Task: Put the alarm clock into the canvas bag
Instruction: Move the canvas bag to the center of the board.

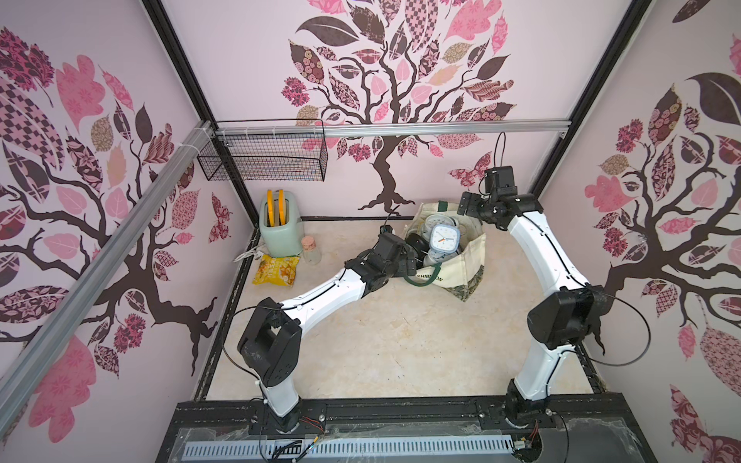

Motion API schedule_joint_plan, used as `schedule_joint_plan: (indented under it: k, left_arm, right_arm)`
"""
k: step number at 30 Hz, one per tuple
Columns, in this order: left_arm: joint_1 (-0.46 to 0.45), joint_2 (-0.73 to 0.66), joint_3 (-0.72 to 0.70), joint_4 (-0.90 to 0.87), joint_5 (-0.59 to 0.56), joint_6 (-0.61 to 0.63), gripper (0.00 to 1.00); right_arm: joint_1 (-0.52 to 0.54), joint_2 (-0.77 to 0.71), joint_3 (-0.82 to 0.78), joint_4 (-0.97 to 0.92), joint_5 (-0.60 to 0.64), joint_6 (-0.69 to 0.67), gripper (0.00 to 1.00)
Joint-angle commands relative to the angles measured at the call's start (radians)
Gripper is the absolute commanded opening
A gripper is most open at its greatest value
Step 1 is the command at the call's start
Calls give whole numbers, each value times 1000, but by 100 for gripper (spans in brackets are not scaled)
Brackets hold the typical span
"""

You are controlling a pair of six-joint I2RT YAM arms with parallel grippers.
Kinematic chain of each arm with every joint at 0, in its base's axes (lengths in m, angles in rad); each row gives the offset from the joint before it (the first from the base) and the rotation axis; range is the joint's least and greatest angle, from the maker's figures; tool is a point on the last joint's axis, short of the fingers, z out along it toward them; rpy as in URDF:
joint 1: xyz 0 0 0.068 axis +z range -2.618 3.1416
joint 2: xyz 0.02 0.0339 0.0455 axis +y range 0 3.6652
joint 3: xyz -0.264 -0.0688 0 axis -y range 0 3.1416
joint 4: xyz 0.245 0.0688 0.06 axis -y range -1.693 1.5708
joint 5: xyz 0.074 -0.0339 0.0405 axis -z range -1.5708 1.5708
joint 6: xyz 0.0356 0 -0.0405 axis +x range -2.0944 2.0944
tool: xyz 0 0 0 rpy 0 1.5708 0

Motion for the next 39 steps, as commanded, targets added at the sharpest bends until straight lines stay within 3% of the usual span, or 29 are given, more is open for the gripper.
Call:
schedule_joint_plan:
  k: [1, 6, 9, 12, 13, 15, 17, 19, 28, 33, 39]
  left_arm:
    - [2, 39, 76, -73, -39, -52, 92]
    - [3, 77, 104, -103, -35, -78, 80]
    - [7, 85, 105, -94, -10, -85, 72]
    - [16, 85, 104, -72, 36, -87, 64]
    - [23, 85, 103, -53, 74, -87, 57]
    - [36, 85, 107, -32, 133, -87, 42]
    - [58, 85, 118, -33, 176, -85, 20]
    - [81, 83, 135, -53, 195, -73, 2]
    - [145, -20, 185, -166, 151, 86, 0]
    - [166, -85, 222, -259, 152, 147, 0]
    - [220, -188, 187, -310, 232, 175, 0]
  right_arm:
    - [-45, 108, 84, -70, -22, -18, 100]
    - [-55, 202, 152, -96, -61, -26, 98]
    - [-66, 239, 152, -106, -86, -21, 85]
    - [-70, 250, 152, -89, -177, -30, 65]
    - [-70, 252, 152, -94, -205, -33, 55]
    - [-70, 241, 152, -96, -252, -24, 33]
    - [-70, 206, 128, -88, -309, -7, 14]
    - [-66, 157, 82, -80, -350, 9, 1]
    - [-43, -187, -327, 104, -473, 99, 0]
    - [68, -370, -477, 155, -433, 169, 0]
    - [219, -563, -721, 278, -366, 362, 0]
